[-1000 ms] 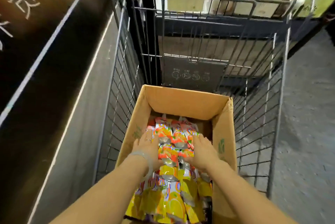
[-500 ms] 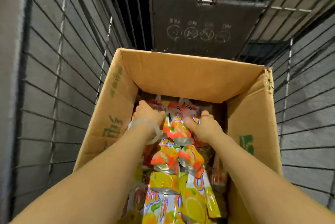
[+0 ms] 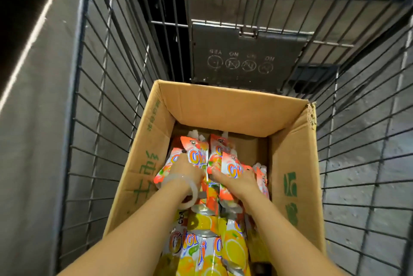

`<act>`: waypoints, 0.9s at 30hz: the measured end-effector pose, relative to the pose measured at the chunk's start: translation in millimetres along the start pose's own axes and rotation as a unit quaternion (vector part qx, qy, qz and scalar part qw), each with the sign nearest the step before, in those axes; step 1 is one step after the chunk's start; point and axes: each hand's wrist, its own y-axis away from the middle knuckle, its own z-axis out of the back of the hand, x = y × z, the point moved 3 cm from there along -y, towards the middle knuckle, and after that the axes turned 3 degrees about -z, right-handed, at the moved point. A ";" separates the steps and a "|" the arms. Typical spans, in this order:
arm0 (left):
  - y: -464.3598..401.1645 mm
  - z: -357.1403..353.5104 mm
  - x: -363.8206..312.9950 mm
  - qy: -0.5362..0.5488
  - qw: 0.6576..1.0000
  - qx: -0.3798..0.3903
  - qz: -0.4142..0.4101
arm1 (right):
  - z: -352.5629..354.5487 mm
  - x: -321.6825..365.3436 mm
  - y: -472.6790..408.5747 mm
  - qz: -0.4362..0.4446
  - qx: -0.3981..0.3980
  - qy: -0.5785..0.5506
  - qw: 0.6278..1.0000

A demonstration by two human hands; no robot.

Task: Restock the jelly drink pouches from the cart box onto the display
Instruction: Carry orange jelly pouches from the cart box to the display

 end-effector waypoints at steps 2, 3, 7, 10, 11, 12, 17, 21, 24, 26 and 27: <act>17.3 4.7 1.2 0.057 0.998 -0.004 -0.013 | -3.4 -14.2 3.4 -0.008 -0.030 -0.001 1.000; 27.2 7.9 2.0 0.074 0.997 0.006 -0.021 | -5.2 -15.1 11.2 -0.016 -0.043 0.000 0.999; 59.8 18.1 11.7 0.137 0.989 0.048 -0.026 | -1.6 -13.8 47.1 -0.050 -0.075 0.019 0.996; 82.7 23.0 23.0 0.163 0.984 0.069 -0.018 | 4.5 -14.4 63.5 -0.067 -0.039 -0.037 0.996; 90.4 25.6 27.1 0.166 0.983 0.067 -0.024 | 7.4 -14.4 71.6 -0.076 -0.025 -0.043 0.996; 100.9 29.5 29.3 0.173 0.982 0.070 -0.031 | 9.6 -11.3 83.4 -0.065 -0.012 -0.060 0.996; 152.8 49.8 36.5 0.256 0.959 0.115 -0.050 | 16.7 -20.0 116.7 -0.005 0.061 -0.126 0.990; 195.5 69.3 34.6 0.269 0.952 0.122 -0.080 | 33.3 6.5 182.7 0.037 0.168 -0.217 0.961; 227.2 80.3 31.8 0.295 0.942 0.123 -0.100 | 40.7 20.8 216.7 0.097 0.203 -0.226 0.948; 250.8 87.0 31.0 0.307 0.938 0.113 -0.117 | 46.6 27.1 238.0 0.136 0.196 -0.202 0.950; 263.6 90.0 31.1 0.307 0.936 0.108 -0.131 | 50.0 29.9 248.4 0.152 0.191 -0.190 0.951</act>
